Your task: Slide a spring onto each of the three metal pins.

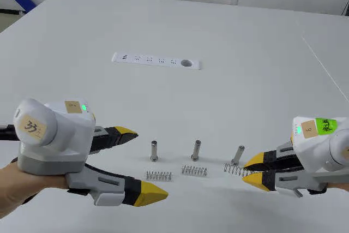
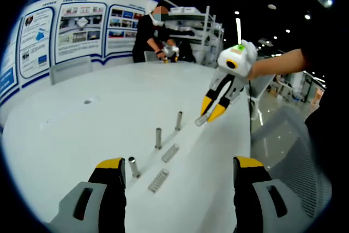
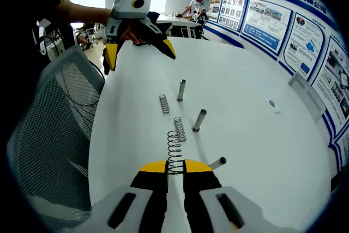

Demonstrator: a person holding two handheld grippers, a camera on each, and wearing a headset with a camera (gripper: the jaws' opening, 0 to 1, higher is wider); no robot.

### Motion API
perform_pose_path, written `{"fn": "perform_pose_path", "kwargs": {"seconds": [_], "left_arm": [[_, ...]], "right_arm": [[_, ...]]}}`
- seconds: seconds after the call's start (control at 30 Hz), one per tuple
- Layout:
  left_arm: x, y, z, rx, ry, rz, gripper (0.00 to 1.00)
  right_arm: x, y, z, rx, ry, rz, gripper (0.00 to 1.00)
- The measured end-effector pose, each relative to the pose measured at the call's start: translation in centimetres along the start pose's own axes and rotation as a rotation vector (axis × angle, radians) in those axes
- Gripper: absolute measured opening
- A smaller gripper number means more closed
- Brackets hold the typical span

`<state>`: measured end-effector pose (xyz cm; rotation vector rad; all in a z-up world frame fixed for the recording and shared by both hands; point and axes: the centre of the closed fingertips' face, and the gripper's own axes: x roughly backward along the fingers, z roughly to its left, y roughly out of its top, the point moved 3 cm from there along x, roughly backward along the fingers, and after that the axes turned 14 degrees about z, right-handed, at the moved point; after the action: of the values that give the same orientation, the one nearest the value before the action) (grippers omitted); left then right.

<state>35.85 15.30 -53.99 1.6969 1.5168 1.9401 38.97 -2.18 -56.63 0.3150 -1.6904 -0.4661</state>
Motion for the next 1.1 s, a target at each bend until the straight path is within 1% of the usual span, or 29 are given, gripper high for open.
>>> {"fn": "perform_pose_path", "kwargs": {"seconds": [0.2,0.33,0.4,0.57,0.67,0.83,0.93,1.0,1.1], "left_arm": [[-0.7,0.6,-1.4,-0.032,-0.035,-0.007,0.82],[-1.0,1.0,-2.5,-0.059,-0.069,-0.01,0.76],[-1.1,1.2,-2.8,-0.069,-0.077,-0.011,0.74],[-1.3,1.8,-3.6,-0.091,-0.096,-0.03,0.7],[-1.6,2.1,-4.3,-0.11,-0.121,-0.028,0.66],[-2.1,2.1,-5.5,-0.146,-0.156,-0.016,0.58],[-2.4,2.0,-6.0,-0.164,-0.171,-0.011,0.52],[-2.5,2.1,-6.3,-0.161,-0.188,-0.009,0.49],[-2.6,2.3,-6.5,-0.17,-0.193,-0.016,0.43]], "right_arm": [[1.1,1.8,1.6,0.04,0.003,-0.029,0.11],[1.4,2.9,2.6,0.072,0.007,-0.04,0.11],[1.5,3.4,3.0,0.085,0.011,-0.044,0.11],[1.8,4.7,4.4,0.121,0.025,-0.058,0.11],[2.0,5.4,5.1,0.141,0.03,-0.065,0.11],[2.2,6.1,5.9,0.157,0.035,-0.078,0.11],[2.1,6.1,6.2,0.173,0.038,-0.07,0.11],[2.1,6.1,6.3,0.176,0.042,-0.066,0.11],[2.2,6.3,6.5,0.168,0.048,-0.073,0.11]]}}
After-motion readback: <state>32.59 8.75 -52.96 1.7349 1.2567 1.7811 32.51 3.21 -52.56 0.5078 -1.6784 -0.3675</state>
